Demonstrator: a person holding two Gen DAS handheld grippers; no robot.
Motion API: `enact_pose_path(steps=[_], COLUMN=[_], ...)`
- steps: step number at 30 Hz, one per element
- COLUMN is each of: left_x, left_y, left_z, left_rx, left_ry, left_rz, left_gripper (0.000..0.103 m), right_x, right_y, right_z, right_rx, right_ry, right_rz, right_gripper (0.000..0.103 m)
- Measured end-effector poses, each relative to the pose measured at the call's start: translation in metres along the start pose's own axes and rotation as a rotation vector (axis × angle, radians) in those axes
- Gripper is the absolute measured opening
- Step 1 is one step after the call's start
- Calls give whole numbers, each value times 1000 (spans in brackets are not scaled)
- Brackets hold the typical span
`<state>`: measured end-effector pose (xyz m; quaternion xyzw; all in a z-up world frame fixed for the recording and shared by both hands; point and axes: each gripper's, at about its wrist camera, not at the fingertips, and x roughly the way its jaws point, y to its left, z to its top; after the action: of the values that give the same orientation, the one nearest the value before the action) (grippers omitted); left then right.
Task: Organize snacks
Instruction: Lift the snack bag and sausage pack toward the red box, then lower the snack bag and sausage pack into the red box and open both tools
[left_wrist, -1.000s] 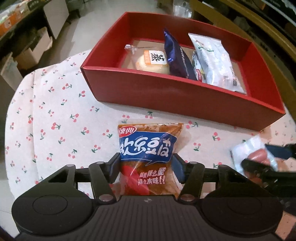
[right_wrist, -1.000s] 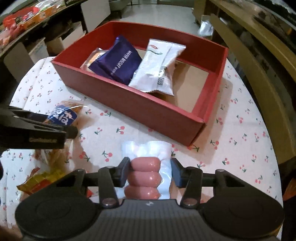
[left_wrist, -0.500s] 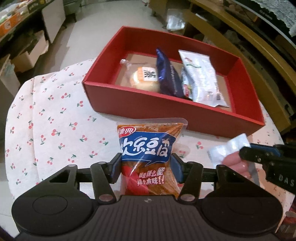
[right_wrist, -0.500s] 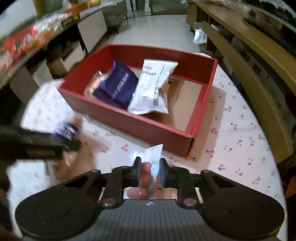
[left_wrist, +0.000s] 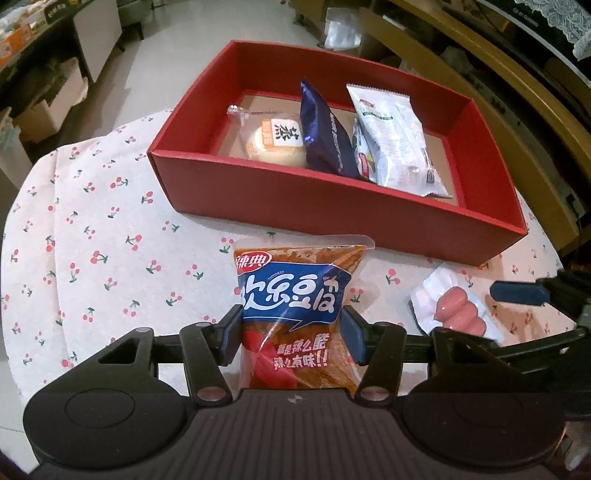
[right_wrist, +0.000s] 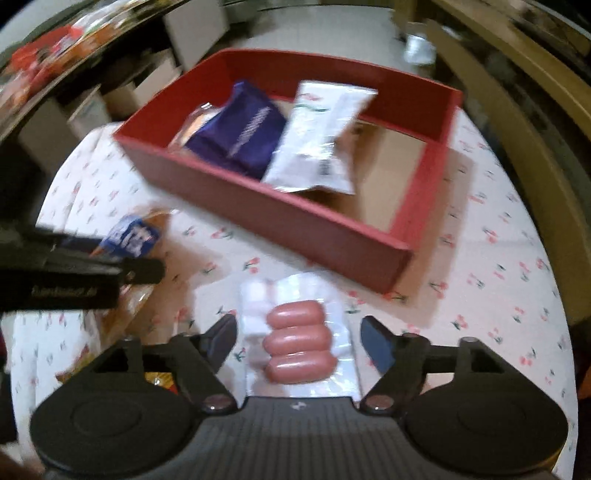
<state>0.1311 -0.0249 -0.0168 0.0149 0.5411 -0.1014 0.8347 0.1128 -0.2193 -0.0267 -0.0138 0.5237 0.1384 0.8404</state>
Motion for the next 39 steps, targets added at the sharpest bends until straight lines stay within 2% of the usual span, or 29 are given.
enact_pose_path(steps=[3, 5, 9, 14, 17, 20, 25, 30, 31, 32, 33, 36, 39], left_x=[3, 4, -2, -18, -31, -37, -39, -36, -35, -34, -33, -30, -27], left_y=[0, 1, 0, -5, -11, -13, -13, -9, -9, -11, -12, -16, -11], left_z=[-2, -1, -6, -6, 1, 11, 36, 54, 57, 59, 61, 62, 56], left_rx=[5, 4, 7, -6, 15, 17, 5, -23, -27, -30, -33, -22, -13], left_ry=[11, 12, 6, -4, -45, -72, -115, -137, -137, -135, -136, -137, -116], left_rz=[2, 3, 17, -2, -24, -51, -51, -65, -79, -92, -98, -90, -92], left_gripper=[63, 63, 63, 63, 63, 63, 63, 63, 63, 63, 63, 63, 63], right_x=[17, 14, 9, -18, -38, -50, -62, -58, -59, -58, -57, -45, -49], right_y=[8, 14, 11, 6, 2, 0, 3, -5, -6, -9, -14, -29, -25], right_z=[-2, -3, -6, -11, -7, 5, 28, 46, 48, 51, 55, 59, 47], right_rx=[-36, -63, -34, 4, 47, 79, 100, 148, 154, 187, 219, 296, 211], right_ry=[45, 27, 30, -37, -96, -143, -221, -237, -248, -232, -244, -218, -171], right_rz=[-39, -59, -77, -73, -49, -21, -6, 12, 30, 57, 87, 50, 39], right_gripper=[100, 92, 92, 92, 91, 91, 91, 89, 56, 37, 40, 41, 46])
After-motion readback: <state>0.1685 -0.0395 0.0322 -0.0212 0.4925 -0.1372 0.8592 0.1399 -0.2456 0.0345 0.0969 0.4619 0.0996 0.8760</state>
